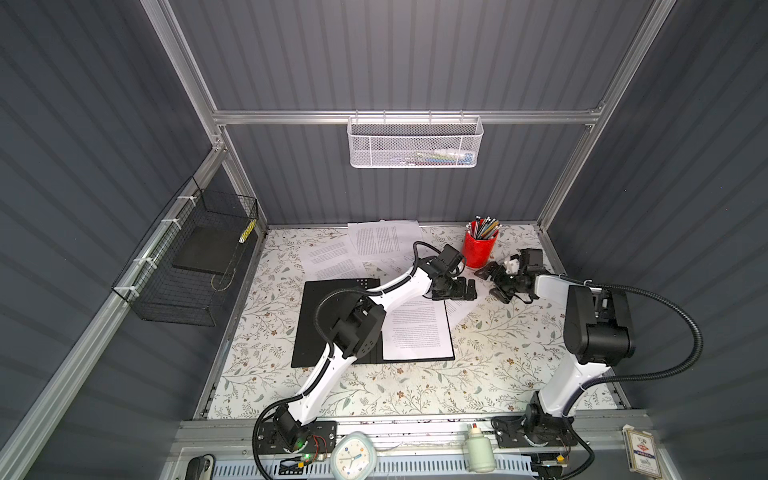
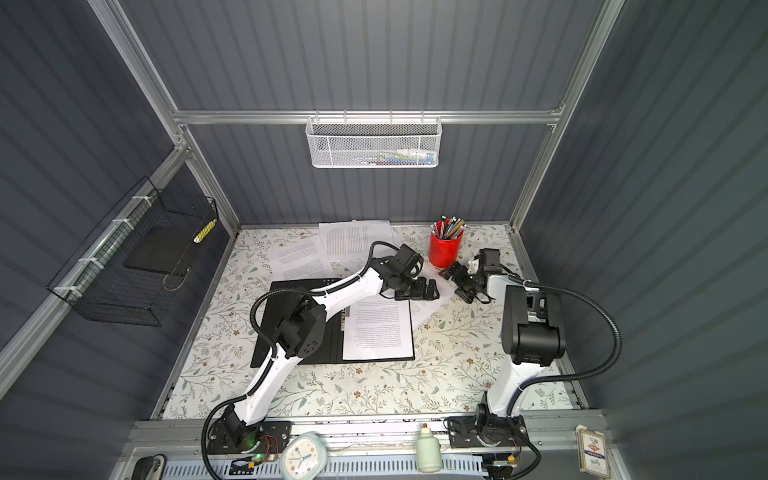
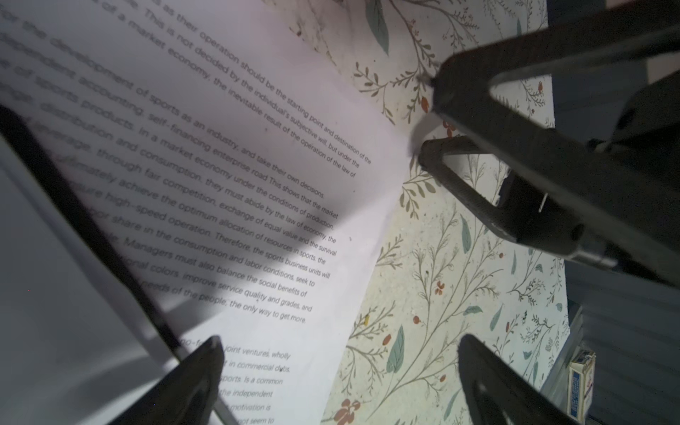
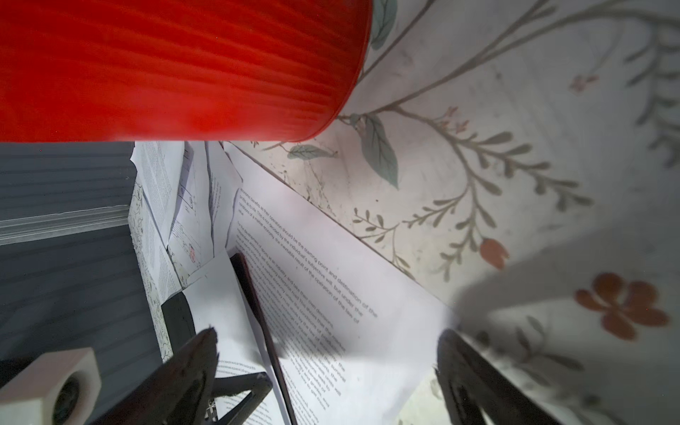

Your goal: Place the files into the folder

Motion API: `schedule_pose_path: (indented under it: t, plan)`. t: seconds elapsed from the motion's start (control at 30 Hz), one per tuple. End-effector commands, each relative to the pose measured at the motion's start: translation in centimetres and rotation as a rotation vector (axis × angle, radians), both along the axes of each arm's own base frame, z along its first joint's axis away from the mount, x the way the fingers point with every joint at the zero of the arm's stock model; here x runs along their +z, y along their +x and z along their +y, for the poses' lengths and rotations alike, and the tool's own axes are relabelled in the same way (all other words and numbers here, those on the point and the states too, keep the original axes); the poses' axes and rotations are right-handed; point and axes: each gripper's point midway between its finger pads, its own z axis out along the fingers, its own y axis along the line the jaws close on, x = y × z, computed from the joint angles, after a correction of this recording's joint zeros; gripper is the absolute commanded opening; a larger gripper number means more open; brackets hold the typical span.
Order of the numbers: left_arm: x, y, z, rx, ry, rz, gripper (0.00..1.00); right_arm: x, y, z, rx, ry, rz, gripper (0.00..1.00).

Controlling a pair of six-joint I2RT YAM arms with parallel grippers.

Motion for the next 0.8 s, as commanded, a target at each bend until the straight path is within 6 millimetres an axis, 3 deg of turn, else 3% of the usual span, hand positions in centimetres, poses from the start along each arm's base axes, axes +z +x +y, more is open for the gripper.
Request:
schedule_pose_path:
  t: [0.0,0.27,0.53,0.7,0.77]
  plan:
    - [-2.8,-1.1,0.6,-0.001,0.037,0.062,1.00,-0.8,-0.5,1.1,0.019,0.031,0.049,0.93]
    - [-4.4,-1.9,1.7,-0.006,0.077,0.088,1.00,-1.7,-2.4,3.5,0.093,0.094,0.098,0.92]
    - [-5.1,-2.4,1.9,-0.014,0.081,0.099,1.00,-1.4,-2.8,6.3,0.155,0.189,0.054,0.93]
    - [-5.0,-2.3,1.8,-0.016,0.079,0.101,1.00,-1.2,-3.2,7.1,0.172,0.203,0.031,0.93]
    - [-5.0,-2.4,1.9,-0.020,0.084,0.100,1.00,-1.1,-3.6,6.1,0.148,0.155,0.032,0.92]
